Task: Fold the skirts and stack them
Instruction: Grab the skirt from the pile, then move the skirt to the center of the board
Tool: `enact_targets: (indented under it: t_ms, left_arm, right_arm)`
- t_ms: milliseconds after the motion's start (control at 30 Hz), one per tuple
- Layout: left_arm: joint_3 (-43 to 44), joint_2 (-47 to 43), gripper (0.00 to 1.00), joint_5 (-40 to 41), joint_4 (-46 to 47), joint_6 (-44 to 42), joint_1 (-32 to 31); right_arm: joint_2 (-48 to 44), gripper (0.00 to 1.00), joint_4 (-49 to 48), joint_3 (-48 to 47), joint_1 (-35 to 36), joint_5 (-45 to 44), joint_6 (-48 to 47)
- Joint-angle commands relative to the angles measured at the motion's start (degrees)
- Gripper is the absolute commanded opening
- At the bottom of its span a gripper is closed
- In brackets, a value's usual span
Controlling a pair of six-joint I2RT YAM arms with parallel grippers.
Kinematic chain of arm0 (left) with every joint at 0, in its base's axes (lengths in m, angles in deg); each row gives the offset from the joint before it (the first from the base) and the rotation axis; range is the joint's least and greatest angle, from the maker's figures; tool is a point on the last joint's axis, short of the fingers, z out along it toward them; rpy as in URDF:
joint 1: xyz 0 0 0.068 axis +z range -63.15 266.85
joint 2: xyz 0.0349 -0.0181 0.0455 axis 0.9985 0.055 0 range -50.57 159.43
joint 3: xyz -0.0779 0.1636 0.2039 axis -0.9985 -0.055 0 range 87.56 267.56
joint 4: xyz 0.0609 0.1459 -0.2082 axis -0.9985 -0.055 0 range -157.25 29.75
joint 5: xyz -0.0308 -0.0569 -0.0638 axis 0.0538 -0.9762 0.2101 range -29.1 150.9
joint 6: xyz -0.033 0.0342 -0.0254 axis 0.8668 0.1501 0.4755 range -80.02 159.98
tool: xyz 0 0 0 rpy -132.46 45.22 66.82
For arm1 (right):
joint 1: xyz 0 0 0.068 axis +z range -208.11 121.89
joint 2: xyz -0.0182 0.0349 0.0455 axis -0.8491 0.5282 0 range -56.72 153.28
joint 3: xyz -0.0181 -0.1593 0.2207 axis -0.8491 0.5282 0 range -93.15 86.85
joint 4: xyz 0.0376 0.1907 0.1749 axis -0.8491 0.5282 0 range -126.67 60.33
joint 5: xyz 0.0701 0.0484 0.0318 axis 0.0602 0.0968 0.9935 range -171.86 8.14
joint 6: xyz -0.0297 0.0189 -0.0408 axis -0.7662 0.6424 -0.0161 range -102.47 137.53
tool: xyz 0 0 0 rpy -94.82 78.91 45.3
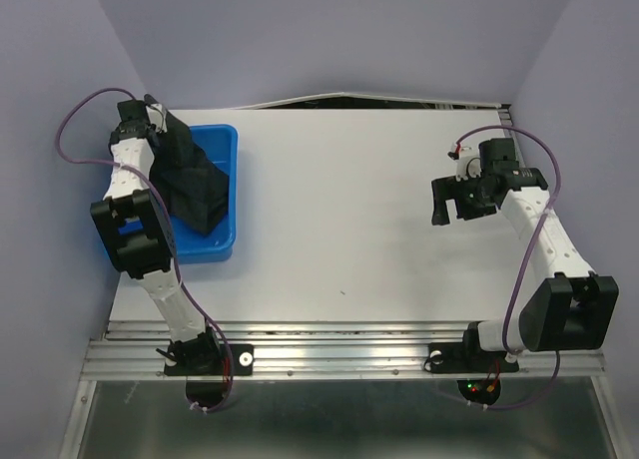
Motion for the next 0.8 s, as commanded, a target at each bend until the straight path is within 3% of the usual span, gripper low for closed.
enact_targets:
  t_ms: [0, 33, 67, 100, 133, 433, 600, 667, 767]
  left_arm:
    - [2.22, -2.43, 0.57, -6.82, 3.58, 1.35, 0.19]
    - [3.0, -3.13, 0.43, -9.53, 3.76, 1.61, 0.19]
    - [3.44, -3.92, 0.4, -11.29, 4.02, 1.79, 0.19]
    - [3.79, -6.36, 0.26, -13.05, 4.37, 1.7, 0.1]
    - [4.84, -7.87, 0.0, -14.55, 4.72, 2.48, 0.01]
    - [17.94, -23.08, 0.0, -23.43, 9.46, 8.2, -1.83]
    - [21.81, -26.51, 0.0, -31.51, 22.8, 16.45, -4.73]
    - [20.42, -27.57, 0.0, -34.24, 33.25, 22.78, -6.31]
    - [20.32, -28.45, 0.0, -34.78, 43.53, 25.69, -12.19]
  right_arm:
    - [-0.08, 1.0, -1.32, -1.52, -0.05, 0.99, 0.54]
    - [-0.26, 1.0, -1.14, -1.52, -0.05, 0.99, 0.54]
    - [-0.61, 1.0, -0.97, -1.69, -0.05, 0.99, 0.54]
    - [-0.96, 1.0, -0.79, -1.69, -0.05, 1.08, 0.63]
    - [-1.74, 1.0, -0.61, -1.78, -0.05, 1.17, 0.54]
    - [-4.65, 1.0, -0.35, -1.6, -0.05, 2.75, 0.89]
    - [-5.35, 1.0, -0.88, -1.69, -0.05, 3.45, 2.03]
    - [-5.53, 1.0, -0.96, -2.22, -0.05, 3.54, 2.47]
    - [-5.97, 1.0, -1.31, -2.74, -0.05, 3.28, 3.18]
